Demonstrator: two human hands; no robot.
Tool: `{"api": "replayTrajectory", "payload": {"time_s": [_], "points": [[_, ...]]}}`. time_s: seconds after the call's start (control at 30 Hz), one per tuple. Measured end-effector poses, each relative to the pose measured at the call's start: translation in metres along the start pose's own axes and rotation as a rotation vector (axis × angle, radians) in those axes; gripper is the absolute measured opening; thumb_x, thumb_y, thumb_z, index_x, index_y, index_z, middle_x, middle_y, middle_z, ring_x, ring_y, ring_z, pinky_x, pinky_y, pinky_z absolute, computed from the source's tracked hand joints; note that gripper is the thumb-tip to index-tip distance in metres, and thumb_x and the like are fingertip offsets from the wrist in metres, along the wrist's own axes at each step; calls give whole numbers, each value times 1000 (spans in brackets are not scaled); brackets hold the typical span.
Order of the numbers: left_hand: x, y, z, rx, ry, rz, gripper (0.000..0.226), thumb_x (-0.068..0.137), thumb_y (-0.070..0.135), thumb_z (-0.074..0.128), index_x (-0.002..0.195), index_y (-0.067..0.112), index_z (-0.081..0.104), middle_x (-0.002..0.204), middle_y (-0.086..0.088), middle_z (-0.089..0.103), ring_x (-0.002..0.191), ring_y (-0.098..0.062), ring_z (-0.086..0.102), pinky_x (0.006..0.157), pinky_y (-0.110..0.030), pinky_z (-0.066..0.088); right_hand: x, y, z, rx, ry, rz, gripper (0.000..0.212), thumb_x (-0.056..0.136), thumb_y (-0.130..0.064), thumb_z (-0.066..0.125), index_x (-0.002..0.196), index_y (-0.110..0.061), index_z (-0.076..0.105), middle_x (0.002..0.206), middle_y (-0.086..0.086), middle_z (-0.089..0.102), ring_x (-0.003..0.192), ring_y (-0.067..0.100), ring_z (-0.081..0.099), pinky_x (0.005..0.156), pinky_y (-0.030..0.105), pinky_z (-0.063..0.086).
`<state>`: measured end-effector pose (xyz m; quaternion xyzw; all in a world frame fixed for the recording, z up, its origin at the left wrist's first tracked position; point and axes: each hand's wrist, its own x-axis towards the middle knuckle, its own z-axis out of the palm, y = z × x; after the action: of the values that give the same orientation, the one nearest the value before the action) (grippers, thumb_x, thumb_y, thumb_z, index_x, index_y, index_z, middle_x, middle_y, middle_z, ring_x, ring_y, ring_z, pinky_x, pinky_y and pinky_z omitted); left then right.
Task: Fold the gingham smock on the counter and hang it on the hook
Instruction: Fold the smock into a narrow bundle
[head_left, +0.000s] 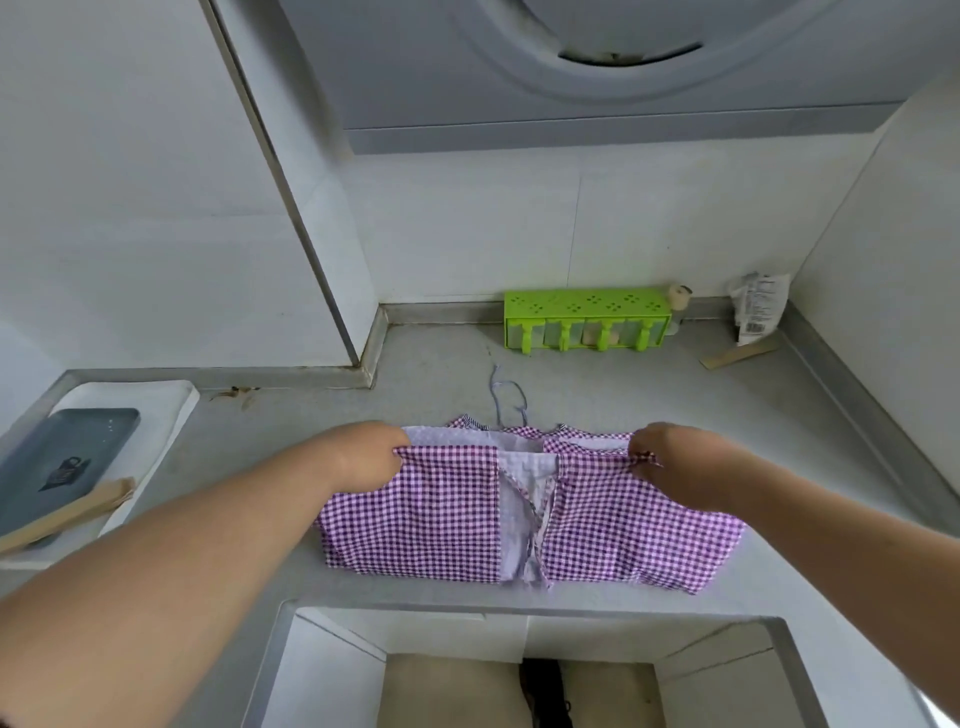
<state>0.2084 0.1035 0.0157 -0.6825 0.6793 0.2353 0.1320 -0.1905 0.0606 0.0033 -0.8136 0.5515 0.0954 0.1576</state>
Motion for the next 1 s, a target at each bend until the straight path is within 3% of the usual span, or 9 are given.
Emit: {"api": "replayTrajectory", "payload": {"time_s": [0.07,0.13,0.33,0.6,0.67,0.83,0.9,1.0], "points": [[34,1,-9,38,43,-34,23,108,25,43,103,26,66,107,5,66,97,-17,63,78,-32,46,37,12,-5,8,9,-5,20,103,-38,54,118,-29,65,116,-8,63,102,17,59,90,35,50],[48,0,-11,71,70,-69,25,108,26,41,103,22,65,102,3,65,94,-16,62,74,-32,45,58,15,-2,17,16,-5,22,104,-38,51,118,-27,64,116,-6,63,101,18,58,88,35,48],[99,2,-13,141,60,-182,25,107,31,43,105,24,66,100,5,66,90,-15,63,84,-35,56,132,32,17,79,-39,32,17,105,-36,46,114,-26,58,112,-3,65,94,20,58,79,34,44],[142,9,1,193,34,-254,21,108,33,40,104,22,58,102,2,61,97,-19,63,93,-41,54,178,44,53,107,-177,123,28,104,-34,38,126,-27,55,122,2,66,99,22,60,92,39,52],[150,11,5,195,20,-283,20,107,30,42,110,21,60,110,-1,62,105,-24,63,100,-47,53,185,44,58,85,-177,134,26,102,-33,37,121,-28,55,115,2,66,94,22,61,88,41,54],[166,10,17,174,75,-286,29,106,27,45,130,19,58,126,-4,62,114,-25,61,99,-42,49,197,40,65,65,-117,173,20,101,-25,40,112,-28,56,105,1,64,89,21,62,83,41,56],[171,6,26,144,145,-223,37,104,27,52,140,20,50,139,-4,56,123,-25,57,104,-42,50,201,39,69,54,-105,173,21,100,-23,42,113,-27,57,104,1,63,89,21,62,82,41,57],[174,6,42,158,231,113,49,102,38,57,147,24,44,146,1,46,130,-20,51,108,-38,49,208,37,74,-2,-112,171,22,100,-20,43,115,-25,58,104,2,62,90,22,62,79,40,57]]}}
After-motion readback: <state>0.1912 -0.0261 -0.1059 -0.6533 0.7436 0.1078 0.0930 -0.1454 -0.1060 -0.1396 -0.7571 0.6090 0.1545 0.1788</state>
